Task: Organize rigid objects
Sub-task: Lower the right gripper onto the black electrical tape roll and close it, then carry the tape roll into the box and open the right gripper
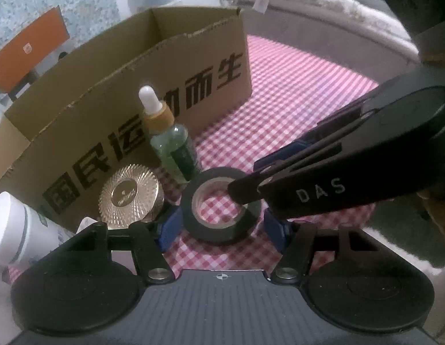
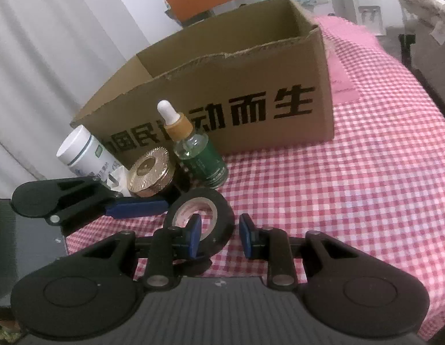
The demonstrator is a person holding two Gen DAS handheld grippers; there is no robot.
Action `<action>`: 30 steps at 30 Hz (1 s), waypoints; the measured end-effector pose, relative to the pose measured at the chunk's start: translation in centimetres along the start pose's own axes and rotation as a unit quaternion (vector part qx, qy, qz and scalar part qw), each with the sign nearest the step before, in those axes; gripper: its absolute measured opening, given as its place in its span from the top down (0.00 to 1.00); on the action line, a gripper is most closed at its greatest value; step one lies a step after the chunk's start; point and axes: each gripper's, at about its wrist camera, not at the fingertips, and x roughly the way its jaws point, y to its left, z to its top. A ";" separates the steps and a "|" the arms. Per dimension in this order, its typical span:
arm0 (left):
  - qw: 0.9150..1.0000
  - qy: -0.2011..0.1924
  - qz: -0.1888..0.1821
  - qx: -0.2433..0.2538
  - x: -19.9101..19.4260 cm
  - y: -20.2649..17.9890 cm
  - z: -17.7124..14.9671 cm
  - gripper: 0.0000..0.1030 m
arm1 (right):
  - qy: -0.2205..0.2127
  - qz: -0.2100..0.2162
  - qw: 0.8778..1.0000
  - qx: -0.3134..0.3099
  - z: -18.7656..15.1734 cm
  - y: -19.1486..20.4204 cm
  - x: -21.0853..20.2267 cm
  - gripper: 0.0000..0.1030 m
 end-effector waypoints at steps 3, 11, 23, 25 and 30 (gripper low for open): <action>1.000 -0.003 -0.001 -0.004 0.2 0.0 0.2 0.37 | 0.006 0.004 1.000 -0.007 0.0 0.1 0.6 0.70; 1.000 -0.014 -0.023 0.001 -0.1 -0.4 0.4 0.39 | 0.003 -0.004 1.000 0.001 0.0 -1.1 0.1 0.73; 0.999 -0.011 -0.032 -0.002 1.0 0.0 1.2 0.34 | -0.002 -0.012 1.000 -0.018 0.5 -0.7 0.9 0.73; 0.999 -0.014 -0.033 -0.004 0.9 0.1 1.1 0.35 | -0.002 -0.015 1.000 -0.023 0.6 -0.6 1.0 0.73; 0.999 -0.023 -0.035 -0.008 0.4 0.1 0.8 0.35 | -0.001 -0.020 1.000 -0.021 0.6 -0.6 1.0 0.78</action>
